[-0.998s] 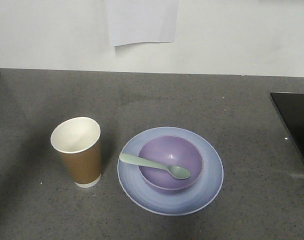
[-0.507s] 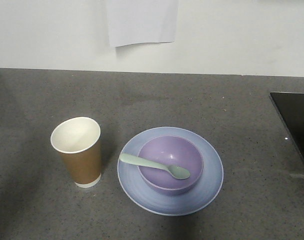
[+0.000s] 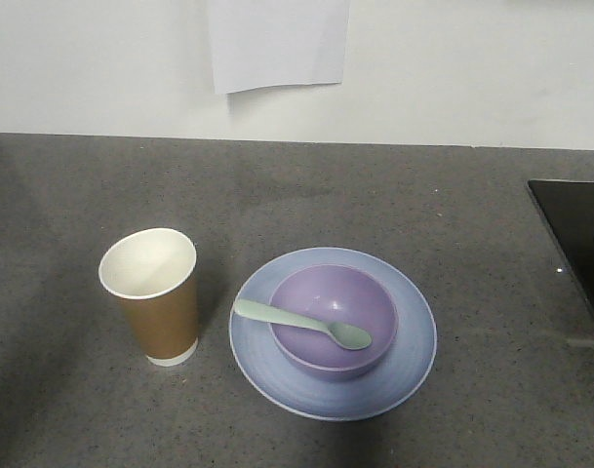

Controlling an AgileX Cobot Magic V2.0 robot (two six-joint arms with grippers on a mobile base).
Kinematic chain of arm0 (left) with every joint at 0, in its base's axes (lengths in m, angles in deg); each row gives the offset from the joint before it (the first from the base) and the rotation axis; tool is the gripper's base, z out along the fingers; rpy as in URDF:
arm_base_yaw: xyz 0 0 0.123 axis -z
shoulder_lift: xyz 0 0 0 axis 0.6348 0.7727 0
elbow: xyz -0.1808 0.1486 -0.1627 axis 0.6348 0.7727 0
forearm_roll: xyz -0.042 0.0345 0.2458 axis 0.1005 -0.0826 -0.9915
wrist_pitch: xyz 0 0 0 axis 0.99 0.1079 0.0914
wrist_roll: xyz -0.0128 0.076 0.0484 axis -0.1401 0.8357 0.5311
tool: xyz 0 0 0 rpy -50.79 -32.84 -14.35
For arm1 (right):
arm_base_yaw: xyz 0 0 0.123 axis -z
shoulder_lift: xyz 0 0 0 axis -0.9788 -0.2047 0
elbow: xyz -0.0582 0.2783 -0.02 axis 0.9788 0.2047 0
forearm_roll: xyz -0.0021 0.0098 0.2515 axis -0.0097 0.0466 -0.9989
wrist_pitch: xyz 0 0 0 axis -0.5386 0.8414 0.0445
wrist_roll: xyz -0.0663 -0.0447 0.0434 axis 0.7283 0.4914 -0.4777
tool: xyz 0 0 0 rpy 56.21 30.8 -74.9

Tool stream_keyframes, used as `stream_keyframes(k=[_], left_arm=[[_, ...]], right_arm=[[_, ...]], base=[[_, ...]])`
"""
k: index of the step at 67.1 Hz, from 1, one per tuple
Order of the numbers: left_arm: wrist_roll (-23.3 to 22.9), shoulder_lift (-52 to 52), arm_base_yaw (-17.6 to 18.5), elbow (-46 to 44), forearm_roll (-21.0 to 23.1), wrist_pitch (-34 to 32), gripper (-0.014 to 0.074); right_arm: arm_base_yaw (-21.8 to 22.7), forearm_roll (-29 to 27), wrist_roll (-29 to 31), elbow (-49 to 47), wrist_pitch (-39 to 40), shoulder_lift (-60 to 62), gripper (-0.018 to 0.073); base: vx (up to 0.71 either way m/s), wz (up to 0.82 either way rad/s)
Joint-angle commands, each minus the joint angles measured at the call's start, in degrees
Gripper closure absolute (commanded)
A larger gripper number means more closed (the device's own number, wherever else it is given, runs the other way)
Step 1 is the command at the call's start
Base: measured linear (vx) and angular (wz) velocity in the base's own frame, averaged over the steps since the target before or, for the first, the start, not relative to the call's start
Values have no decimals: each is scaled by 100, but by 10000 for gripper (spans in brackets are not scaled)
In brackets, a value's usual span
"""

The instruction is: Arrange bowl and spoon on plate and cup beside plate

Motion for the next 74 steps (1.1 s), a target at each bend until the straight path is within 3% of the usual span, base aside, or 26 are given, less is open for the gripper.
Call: stream_keyframes(k=[1, 30, 58, 74], left_arm=[[-77, 49, 41, -137, 80, -462, 604], [-57, -51, 40, 115, 41, -497, 604], [-79, -1646, 38, 3010, 343, -2850, 604], [135, -2568, 21, 2994, -129, -2253, 604]], right_arm=[[31, -146, 15, -150, 355, -2, 562], [31, -146, 15, -150, 355, -2, 562], [31, -165, 15, -150, 355, -2, 562], [31, -165, 15, -150, 349, -2, 562]], base=[[0, 0], [0, 0], [0, 0], [0, 0]])
